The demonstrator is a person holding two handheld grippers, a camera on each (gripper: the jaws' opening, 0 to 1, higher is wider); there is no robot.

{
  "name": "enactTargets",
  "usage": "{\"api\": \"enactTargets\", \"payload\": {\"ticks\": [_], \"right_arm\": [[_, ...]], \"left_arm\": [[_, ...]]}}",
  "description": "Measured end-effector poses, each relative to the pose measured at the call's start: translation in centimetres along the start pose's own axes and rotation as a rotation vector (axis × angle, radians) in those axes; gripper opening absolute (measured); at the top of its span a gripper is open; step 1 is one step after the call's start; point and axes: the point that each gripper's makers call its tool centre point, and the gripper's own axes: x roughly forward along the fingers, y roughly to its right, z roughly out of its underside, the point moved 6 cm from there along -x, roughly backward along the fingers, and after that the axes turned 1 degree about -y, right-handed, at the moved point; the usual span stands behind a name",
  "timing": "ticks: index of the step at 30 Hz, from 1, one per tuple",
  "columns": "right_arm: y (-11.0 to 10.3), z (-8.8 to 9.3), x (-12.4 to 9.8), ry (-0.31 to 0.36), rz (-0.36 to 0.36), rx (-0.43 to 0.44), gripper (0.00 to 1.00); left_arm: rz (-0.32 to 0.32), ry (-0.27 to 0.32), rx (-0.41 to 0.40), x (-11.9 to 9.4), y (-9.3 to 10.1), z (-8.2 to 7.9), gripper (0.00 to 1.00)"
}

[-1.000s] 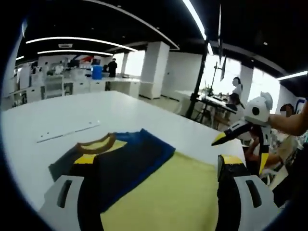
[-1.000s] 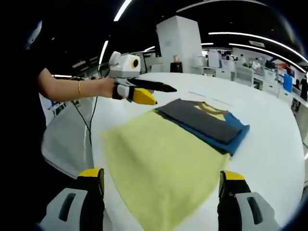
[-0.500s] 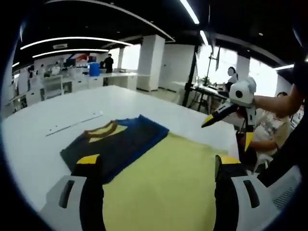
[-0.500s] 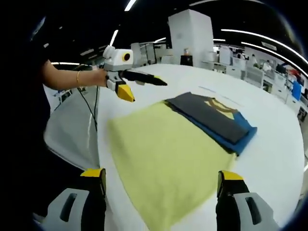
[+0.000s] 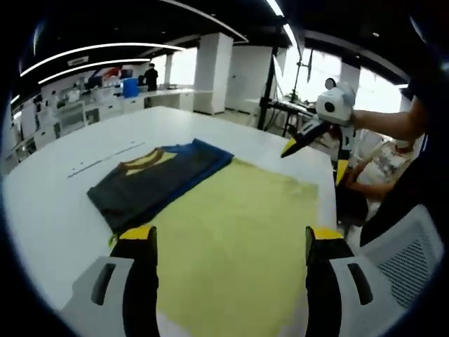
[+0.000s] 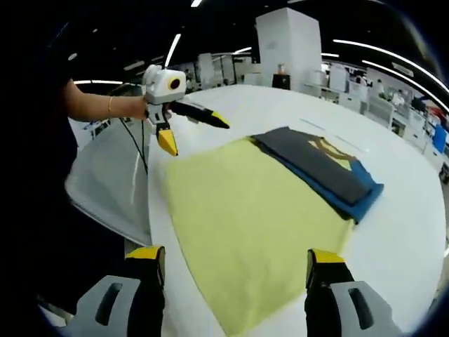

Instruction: Fold the garment on the visible template until the final outline fits inside the template.

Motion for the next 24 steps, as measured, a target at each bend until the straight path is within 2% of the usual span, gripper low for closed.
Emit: {"api": "enactTargets", "payload": {"ticks": [4, 11, 17, 24], "right_arm": [[-0.3, 0.6, 0.3, -0.027, -0.009, 0.000, 0.78], [-0.9, 1.6, 0.5, -0.063, -0.017, -0.013, 0.70], [-1.3, 3.0, 0.8, -0.113, -0.011, -0.034, 0.61], [-1.6, 4.2, 1.0, -0.145, -0.006, -0.040, 0.52]], "left_arm": [[0.000, -0.060, 0.013, -0.5, 0.2, 1.3, 0.76], [0.008, -0.090, 0.018, -1.4, 1.4, 2.7, 0.68], [0.020, -0.176, 0.058, -2.1, 2.4, 4.9, 0.60], [0.031, -0.196, 0.038, -2.6, 3.2, 6.4, 0.47]]}}
